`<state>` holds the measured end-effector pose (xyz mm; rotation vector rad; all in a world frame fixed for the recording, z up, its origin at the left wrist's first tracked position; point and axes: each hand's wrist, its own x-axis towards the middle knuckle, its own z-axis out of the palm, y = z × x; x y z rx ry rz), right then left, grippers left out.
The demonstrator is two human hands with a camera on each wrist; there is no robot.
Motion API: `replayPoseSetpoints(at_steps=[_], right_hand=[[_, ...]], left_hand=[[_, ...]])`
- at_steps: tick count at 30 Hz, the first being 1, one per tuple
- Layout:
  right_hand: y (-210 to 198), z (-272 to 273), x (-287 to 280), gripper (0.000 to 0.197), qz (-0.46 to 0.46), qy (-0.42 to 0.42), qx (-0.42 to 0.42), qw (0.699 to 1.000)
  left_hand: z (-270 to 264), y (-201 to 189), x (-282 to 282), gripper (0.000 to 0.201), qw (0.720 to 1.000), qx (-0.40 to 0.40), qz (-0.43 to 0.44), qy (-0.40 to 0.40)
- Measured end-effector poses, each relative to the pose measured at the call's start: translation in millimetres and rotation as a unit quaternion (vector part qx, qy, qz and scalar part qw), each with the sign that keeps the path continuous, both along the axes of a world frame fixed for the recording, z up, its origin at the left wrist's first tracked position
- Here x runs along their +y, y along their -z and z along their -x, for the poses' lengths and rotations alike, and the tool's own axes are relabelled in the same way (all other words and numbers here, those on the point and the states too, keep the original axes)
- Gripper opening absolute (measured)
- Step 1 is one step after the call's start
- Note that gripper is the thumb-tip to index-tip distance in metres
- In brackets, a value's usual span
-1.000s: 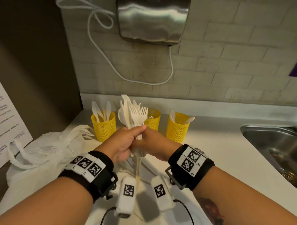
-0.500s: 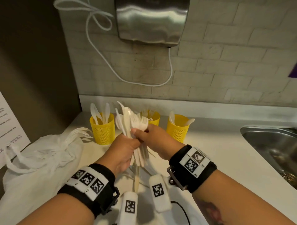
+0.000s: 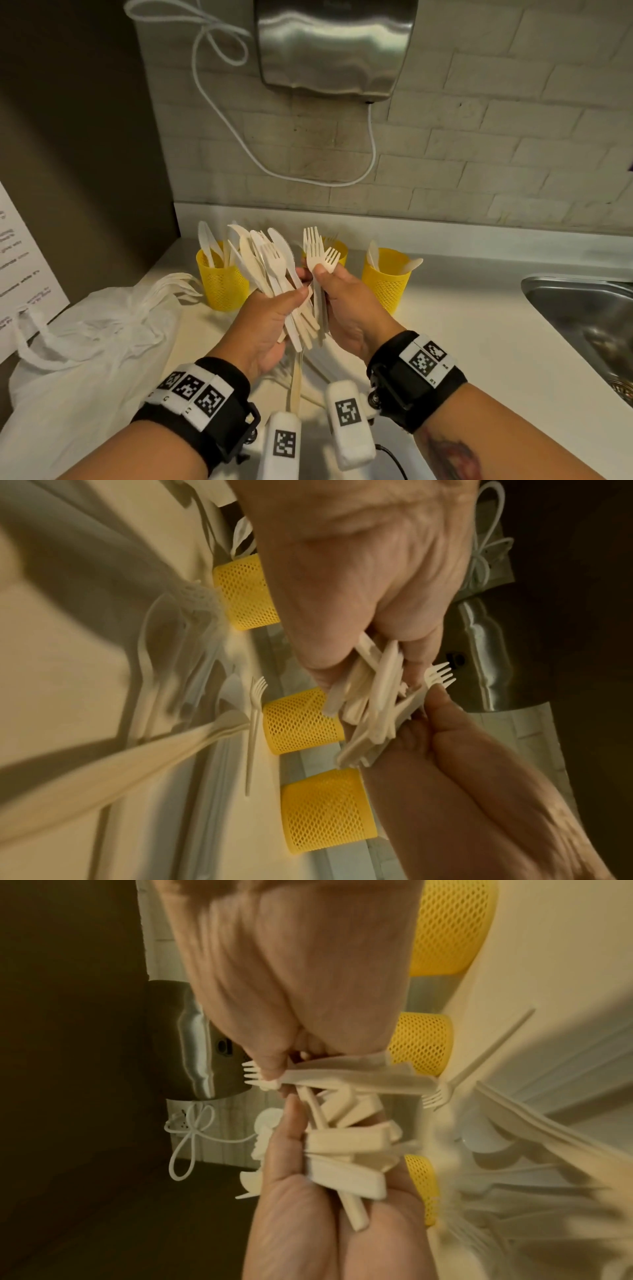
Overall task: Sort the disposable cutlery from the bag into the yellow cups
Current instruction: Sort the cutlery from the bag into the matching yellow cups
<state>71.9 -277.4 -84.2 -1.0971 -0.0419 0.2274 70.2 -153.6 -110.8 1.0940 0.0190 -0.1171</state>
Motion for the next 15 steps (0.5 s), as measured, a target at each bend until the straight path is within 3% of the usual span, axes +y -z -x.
replayPoseSetpoints(at_steps=[7,11,15], right_hand=[[8.1,-4.7,1.9,0.029,-0.013,0.048,0.007,0.999],[10.8,-9.8,-4.6,0.021,-0.052,0.105,0.016,0.993],[1.9,-28.4,-21.4,0.013,0.028,0.171,-0.019,0.985]], left_hand=[[1.1,-4.7,-6.2,0.014,0.997,0.013,-0.035,-0.07],[-5.1,-0.3,-4.2,0.008,0.991,0.026,-0.07,-0.112],[-7.2,4.3,-3.6,0.01,0.987,0.053,-0.064,-0.134]])
